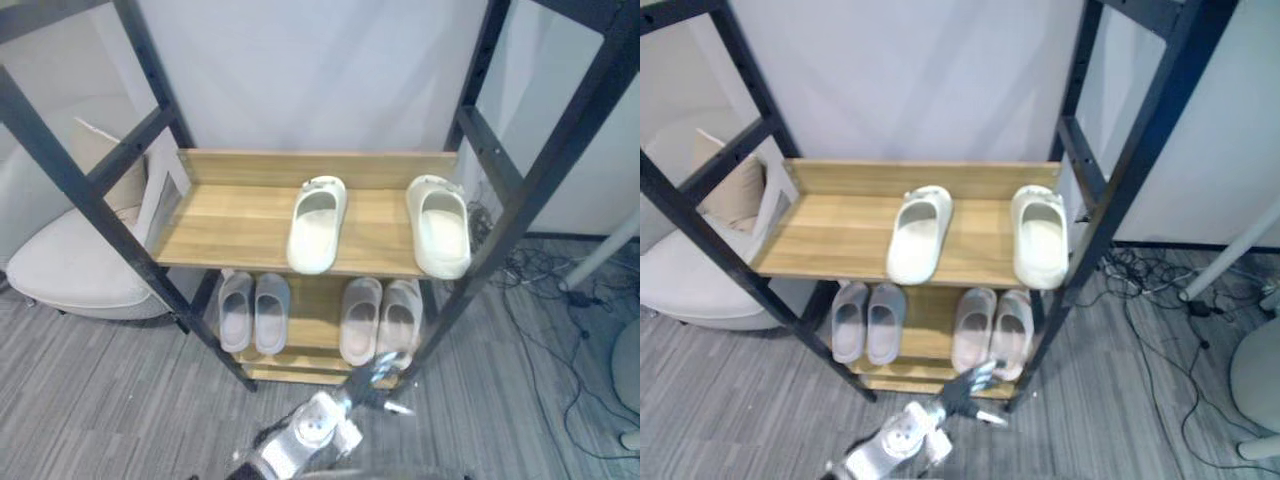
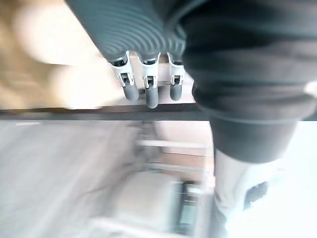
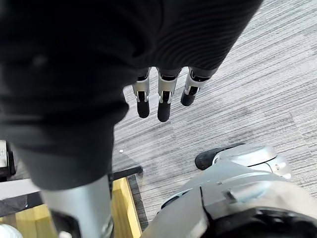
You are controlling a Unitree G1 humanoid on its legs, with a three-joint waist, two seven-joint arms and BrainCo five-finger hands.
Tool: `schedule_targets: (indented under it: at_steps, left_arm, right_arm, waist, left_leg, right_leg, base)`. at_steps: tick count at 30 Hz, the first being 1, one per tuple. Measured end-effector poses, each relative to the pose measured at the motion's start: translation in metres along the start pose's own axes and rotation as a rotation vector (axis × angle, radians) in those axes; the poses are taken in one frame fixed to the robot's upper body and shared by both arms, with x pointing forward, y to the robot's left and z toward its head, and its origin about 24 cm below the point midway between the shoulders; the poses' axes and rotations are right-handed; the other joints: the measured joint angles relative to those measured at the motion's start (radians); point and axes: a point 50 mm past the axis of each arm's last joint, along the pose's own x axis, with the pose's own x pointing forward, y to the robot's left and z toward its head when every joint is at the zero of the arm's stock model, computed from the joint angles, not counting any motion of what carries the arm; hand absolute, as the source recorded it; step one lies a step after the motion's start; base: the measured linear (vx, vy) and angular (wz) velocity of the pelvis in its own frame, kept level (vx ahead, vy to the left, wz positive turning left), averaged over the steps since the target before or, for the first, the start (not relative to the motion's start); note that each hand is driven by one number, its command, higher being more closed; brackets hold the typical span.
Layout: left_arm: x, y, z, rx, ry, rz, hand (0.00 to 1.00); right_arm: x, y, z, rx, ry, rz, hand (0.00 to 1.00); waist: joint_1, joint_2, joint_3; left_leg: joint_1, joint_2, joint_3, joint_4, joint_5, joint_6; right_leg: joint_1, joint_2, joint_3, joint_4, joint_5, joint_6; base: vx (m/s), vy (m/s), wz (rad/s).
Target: Organize the slippers on the shoe rack
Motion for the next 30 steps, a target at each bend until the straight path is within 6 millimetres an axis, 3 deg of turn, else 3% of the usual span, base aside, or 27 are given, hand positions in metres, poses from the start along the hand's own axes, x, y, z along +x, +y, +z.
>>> schedule_targets:
  at_steps: [5,7,13,19,25,30]
  left_arm:
    - [0.011,0.034,0.068,0.014,-0.291,0.105,0.0]
    - [0.011,0.044,0.08,0.025,-0.345,0.154,0.0]
    - [0.012,0.077,0.092,0.078,-0.375,0.33,0.0]
    - [0.015,0.139,0.1,0.229,-0.316,0.58,0.0]
    - [0.013,0.178,0.112,0.401,-0.253,0.695,0.0]
    - [0.009,0.202,0.112,0.479,-0.166,0.779,0.0]
  right_arm:
    - [0.0,-0.003,0.002,-0.017,-0.004,-0.003,0.0]
    - [0.0,-0.003,0.002,-0.021,-0.002,-0.003,0.0]
    - [0.001,0.0,0.002,-0.027,0.001,0.005,0.0]
    - [0.001,0.002,0.003,-0.025,-0.002,0.009,0.0]
    - [0.001,0.008,0.005,-0.008,-0.009,0.027,0.0]
    - [0.001,0.009,0.006,-0.005,-0.013,0.035,0.0]
  waist:
    - [-0.001,0.004,-0.014]
    - [-0.001,-0.001,-0.019]
    - [-0.004,-0.011,-0.031]
    - [-0.017,-0.013,-0.03]
    - [-0.035,-0.032,-0.018]
    - [-0.043,-0.029,-0.015]
  left_leg:
    - [0.0,0.0,0.0,0.002,0.0,0.0]
    - [0.0,0.0,-0.001,0.005,0.0,0.0]
    - [0.0,-0.001,-0.002,0.008,0.0,0.0]
    - [-0.001,0.0,-0.002,0.009,0.001,0.0]
    - [-0.002,0.0,0.002,0.006,0.001,0.0]
    - [-0.003,-0.003,0.015,0.002,0.0,0.0]
  right_leg:
    - [0.001,0.0,0.0,0.002,0.0,0.0]
    - [0.002,0.0,-0.002,0.002,0.001,0.0]
    - [0.003,-0.003,-0.009,0.001,0.003,-0.001]
    - [0.003,-0.002,-0.01,-0.001,0.005,-0.002]
    - [0.0,-0.001,-0.008,-0.004,0.006,-0.002]
    - [-0.002,-0.002,0.006,-0.021,0.016,-0.002]
  base:
    - [-0.01,0.0,0.0]
    - [-0.03,-0.002,0.01]
    - [-0.03,0.001,0.0]
    - [-0.01,0.0,0.0]
    - [0.0,0.001,-0.01]
    - [0.0,0.002,-0.07]
